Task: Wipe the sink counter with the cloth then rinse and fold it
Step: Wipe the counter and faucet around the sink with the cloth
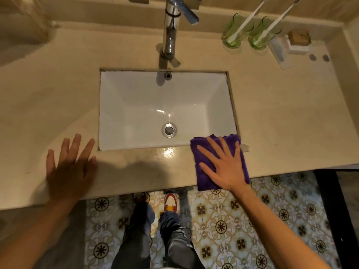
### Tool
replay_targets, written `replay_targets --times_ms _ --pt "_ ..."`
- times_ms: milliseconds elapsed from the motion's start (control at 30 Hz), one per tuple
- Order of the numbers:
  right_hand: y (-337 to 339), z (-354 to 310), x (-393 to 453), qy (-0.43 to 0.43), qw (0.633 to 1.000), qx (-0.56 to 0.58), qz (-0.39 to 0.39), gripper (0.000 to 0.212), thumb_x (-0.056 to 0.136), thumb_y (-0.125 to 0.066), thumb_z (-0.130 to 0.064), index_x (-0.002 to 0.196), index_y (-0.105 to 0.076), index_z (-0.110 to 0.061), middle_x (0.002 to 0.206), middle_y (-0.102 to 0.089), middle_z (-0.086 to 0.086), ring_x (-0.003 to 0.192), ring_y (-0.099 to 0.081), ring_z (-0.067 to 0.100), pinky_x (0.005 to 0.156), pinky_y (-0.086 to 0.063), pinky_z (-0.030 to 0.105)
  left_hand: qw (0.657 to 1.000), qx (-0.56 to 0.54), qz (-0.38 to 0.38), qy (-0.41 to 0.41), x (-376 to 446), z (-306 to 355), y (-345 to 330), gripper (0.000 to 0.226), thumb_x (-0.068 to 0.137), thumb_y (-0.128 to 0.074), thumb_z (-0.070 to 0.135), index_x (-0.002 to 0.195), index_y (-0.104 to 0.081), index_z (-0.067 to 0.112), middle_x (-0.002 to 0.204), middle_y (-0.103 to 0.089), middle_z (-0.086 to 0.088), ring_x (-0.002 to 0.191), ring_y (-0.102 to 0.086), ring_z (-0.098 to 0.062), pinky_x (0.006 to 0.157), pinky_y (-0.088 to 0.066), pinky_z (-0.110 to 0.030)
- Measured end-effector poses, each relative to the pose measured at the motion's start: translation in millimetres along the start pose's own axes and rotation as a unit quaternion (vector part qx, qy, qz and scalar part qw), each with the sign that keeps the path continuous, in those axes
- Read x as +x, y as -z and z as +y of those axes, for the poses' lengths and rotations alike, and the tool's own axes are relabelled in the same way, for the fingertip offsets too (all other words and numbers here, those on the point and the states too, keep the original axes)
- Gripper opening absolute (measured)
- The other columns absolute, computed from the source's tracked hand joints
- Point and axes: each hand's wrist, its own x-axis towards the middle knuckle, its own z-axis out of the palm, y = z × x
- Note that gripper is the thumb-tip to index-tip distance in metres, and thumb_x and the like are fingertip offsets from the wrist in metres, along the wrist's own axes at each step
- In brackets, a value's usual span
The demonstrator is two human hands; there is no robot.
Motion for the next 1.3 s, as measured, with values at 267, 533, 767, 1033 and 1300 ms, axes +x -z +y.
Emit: replay_targets --times_ms 267,533,767,1033,1300 --pt "1 71 -8 -0.117 0.993 0.016 0.022 0.061 0.096 -0.029 -0.065 0.154 -0.026 -0.047 0.168 -0.017 -0.009 0.156 -0.007 0.024 0.118 -0.006 0.069 0.999 -0.008 0.039 -0.011 1 1 -5 0.058 0.099 -0.027 0.047 0.155 -0.036 0.032 0.166 -0.027 -0.003 0.152 -0.026 -0.032 0.121 -0.005 -0.048" --pt "-8 22 -11 -0.188 0.980 0.054 0.016 0.062 0.098 -0.015 -0.066 0.157 -0.010 -0.049 0.169 -0.005 -0.011 0.156 0.011 0.024 0.115 0.005 0.074 0.994 0.007 0.102 -0.021 0 -4 -15 0.052 0.099 -0.042 0.039 0.150 -0.046 0.031 0.163 -0.034 -0.004 0.150 -0.034 -0.029 0.121 -0.020 -0.054" --pt "-15 -79 -1 -0.182 0.981 0.068 0.009 0.062 0.098 -0.011 -0.068 0.157 -0.005 -0.049 0.169 0.003 -0.012 0.154 0.017 0.028 0.112 0.005 0.077 0.990 -0.137 0.021 0.005 5 -21 -2 0.052 0.104 -0.023 0.048 0.150 -0.045 0.036 0.163 -0.034 0.007 0.153 -0.026 -0.015 0.121 -0.018 -0.045" --pt "-17 -190 17 -0.088 0.995 0.045 0.010 0.061 0.099 -0.017 -0.064 0.157 -0.010 -0.047 0.170 -0.002 -0.008 0.155 0.012 0.034 0.112 0.004 0.078 0.998 -0.053 -0.011 0.024 19 -89 15 0.055 0.104 -0.011 0.050 0.157 -0.023 0.041 0.170 -0.012 0.006 0.157 -0.010 -0.025 0.125 -0.005 -0.049" --pt "-12 -289 33 0.014 1.000 0.027 0.000 0.060 0.100 -0.023 -0.065 0.157 -0.013 -0.047 0.170 -0.003 -0.007 0.155 0.007 0.039 0.110 -0.001 0.081 0.999 -0.001 0.037 -0.004 20 -104 -3 0.053 0.106 -0.026 0.041 0.158 -0.026 0.035 0.168 -0.019 0.000 0.156 -0.017 -0.028 0.124 -0.013 -0.057"
